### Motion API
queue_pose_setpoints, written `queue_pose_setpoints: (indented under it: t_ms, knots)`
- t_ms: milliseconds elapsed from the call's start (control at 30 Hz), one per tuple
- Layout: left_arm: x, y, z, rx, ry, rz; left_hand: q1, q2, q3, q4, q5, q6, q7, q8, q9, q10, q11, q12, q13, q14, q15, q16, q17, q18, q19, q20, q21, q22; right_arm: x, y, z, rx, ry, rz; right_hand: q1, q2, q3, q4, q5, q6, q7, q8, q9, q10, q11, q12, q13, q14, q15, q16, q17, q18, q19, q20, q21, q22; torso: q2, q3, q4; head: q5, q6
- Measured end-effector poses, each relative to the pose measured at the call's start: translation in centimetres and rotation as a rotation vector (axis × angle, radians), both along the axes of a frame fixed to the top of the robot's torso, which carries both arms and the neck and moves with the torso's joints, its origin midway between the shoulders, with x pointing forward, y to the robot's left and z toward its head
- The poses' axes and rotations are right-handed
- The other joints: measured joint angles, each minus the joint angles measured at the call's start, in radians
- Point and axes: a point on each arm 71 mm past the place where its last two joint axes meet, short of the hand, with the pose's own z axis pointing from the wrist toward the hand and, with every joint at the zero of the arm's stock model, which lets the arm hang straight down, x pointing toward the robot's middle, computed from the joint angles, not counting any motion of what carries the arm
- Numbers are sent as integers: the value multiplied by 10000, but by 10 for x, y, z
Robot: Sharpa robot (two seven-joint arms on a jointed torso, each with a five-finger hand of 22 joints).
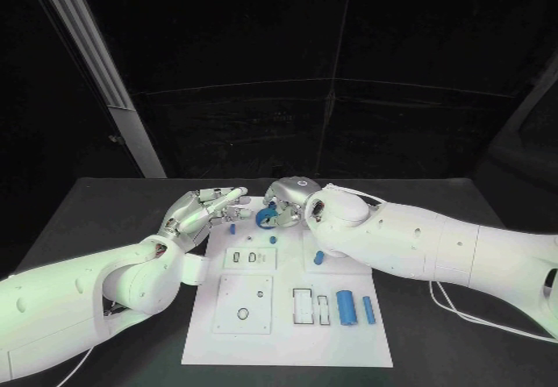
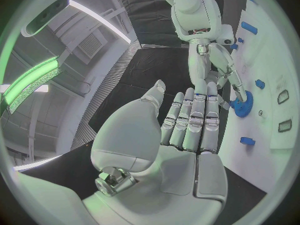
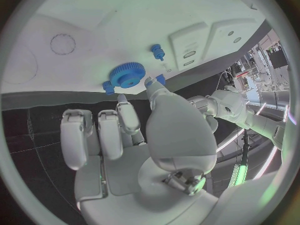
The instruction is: Assemble the parts on the task board
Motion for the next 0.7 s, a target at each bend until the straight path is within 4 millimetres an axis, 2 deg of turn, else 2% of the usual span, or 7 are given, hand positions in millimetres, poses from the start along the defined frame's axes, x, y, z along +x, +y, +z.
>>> queue_pose_setpoints:
  t_ms: [167, 300, 400, 500, 600, 633, 700]
  knots:
    - [0, 0, 0, 6, 8, 1, 0, 0, 0, 0, 0, 0, 0, 0, 0, 0, 0, 0, 0, 0, 0, 0, -1, -1, 0, 0, 0, 1, 0, -2, 0, 1, 21, -50, -214, 159, -572, 613, 194, -78, 12, -14, 17, -36, 36, 0, 2, 0, 71, 45, 0, 1, -19, 51, 0, 0, -1, 4, -1, -18, 12]
    - [1, 1, 0, 11, 12, 5, 0, 0, 0, 0, 0, 0, 0, 0, 0, 0, 0, 0, 0, 0, 0, 0, -1, -1, 0, 0, 0, 1, -3, -8, 2, 165, -64, -44, -355, 301, -734, 676, 526, -74, 8, -14, 43, -36, 36, 58, 100, 0, 71, 86, 0, 1, -19, 50, 8, 0, -1, 10, -2, -28, 20]
    - [1, 1, 0, 16, 16, 12, 0, 0, 0, 0, 0, 0, 0, 0, 0, 0, 0, 0, 0, 0, 0, 0, -1, 0, 0, 0, 0, 1, -7, -21, 5, 496, -236, -2, -241, 462, -787, 624, 830, 31, -27, -14, 50, -36, 36, 86, 135, 0, 70, 95, 0, 1, -19, 50, 58, 0, -7, 15, -10, -34, 35]
    - [1, 2, 0, 24, 22, 29, 0, 0, 0, 0, 0, 0, 0, 0, 0, 0, 0, 0, 0, 0, 0, 0, -2, 0, 0, 0, 0, 1, -12, -43, 8, 943, -348, 20, 55, 692, -839, 476, 1135, 225, -91, 83, 74, 1, -1, 117, 162, 0, 70, 95, 0, 1, -19, 50, 58, 0, -18, 17, -28, -39, 56]
    - [1, 4, -1, 35, 26, 55, 0, 0, 0, 0, 0, 0, 0, 0, 0, 0, 0, 0, 0, 0, 0, 0, -2, -1, 0, 0, 0, 1, -15, -70, 11, 1412, -267, -20, 820, 666, -734, 10, 1243, 275, -141, 84, 74, -39, -44, 112, 116, 0, 70, 90, 0, 1, -19, 50, 58, 0, -37, 17, -58, -46, 86]
    - [1, 4, -1, 39, 29, 63, 0, 0, 0, 0, 0, 0, 0, 0, 0, 0, 0, 0, 0, 0, 0, 0, -2, -1, 0, 0, 0, -5, -16, -79, 11, 1567, -200, -64, 1219, 633, -662, -261, 1186, 346, -148, 84, 74, -71, -76, 41, 78, 0, 70, 30, -1, 0, -19, 50, 52, 0, -44, 17, -70, -51, 97]
    - [1, 5, -1, 44, 33, 73, 0, 0, 0, 0, 0, 0, 0, 0, 0, 0, 0, 0, 0, 0, 0, 0, -3, -2, 0, 0, 0, -7, -18, -101, 12, 1959, 27, -191, 1582, 567, -615, -524, 1019, 360, -161, 84, 74, -92, -97, -6, 32, -6, 64, 2, -1, 0, -19, 49, 7, 4, -60, 23, -108, -60, 116]
